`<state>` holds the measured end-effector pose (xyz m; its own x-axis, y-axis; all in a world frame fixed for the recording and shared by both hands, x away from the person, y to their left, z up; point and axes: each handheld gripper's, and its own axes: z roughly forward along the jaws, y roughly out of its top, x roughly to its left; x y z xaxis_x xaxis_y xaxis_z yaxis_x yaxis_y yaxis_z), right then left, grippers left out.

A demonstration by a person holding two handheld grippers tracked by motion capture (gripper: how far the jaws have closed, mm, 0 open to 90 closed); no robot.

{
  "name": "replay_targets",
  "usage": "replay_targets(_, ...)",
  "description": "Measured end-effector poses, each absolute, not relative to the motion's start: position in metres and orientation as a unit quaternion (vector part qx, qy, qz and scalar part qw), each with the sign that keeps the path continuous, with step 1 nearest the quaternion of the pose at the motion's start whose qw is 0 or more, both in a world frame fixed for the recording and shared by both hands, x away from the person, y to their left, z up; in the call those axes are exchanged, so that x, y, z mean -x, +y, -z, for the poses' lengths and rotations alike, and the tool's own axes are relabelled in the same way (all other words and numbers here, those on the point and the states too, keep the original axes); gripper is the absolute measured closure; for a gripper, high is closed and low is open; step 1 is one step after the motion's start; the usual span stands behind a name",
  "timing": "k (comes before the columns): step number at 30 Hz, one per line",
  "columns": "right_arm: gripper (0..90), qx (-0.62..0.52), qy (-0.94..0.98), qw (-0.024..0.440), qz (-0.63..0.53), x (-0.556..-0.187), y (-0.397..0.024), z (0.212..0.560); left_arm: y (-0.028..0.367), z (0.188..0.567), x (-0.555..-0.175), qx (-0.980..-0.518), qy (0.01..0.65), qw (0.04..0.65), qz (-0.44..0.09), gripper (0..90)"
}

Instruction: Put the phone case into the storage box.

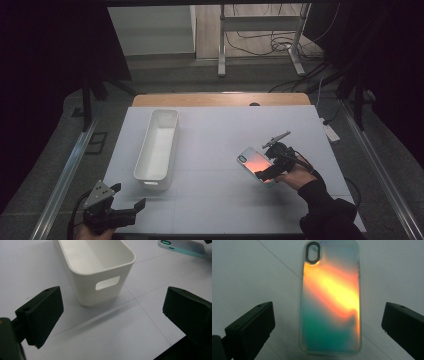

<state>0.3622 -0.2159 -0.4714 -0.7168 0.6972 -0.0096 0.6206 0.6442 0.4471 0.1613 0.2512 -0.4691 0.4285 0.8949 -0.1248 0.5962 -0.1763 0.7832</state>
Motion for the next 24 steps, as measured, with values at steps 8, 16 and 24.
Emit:
replay_targets(8,0.0,-0.36,0.905,0.089,-0.207,-0.365,-0.215,0.475,0.251,0.469,-0.162,-0.744,0.501,0.401,-0.186,4.0)
replay_targets(16,0.0,-0.359,0.91,0.075,-0.191,-0.368,-0.214,0.488,0.251,0.469,-0.162,-0.745,0.5,0.399,-0.187,4.1)
replay_targets(24,0.0,-0.361,0.913,0.072,-0.175,-0.373,-0.213,0.498,0.25,0.469,-0.162,-0.745,0.5,0.399,-0.186,4.1)
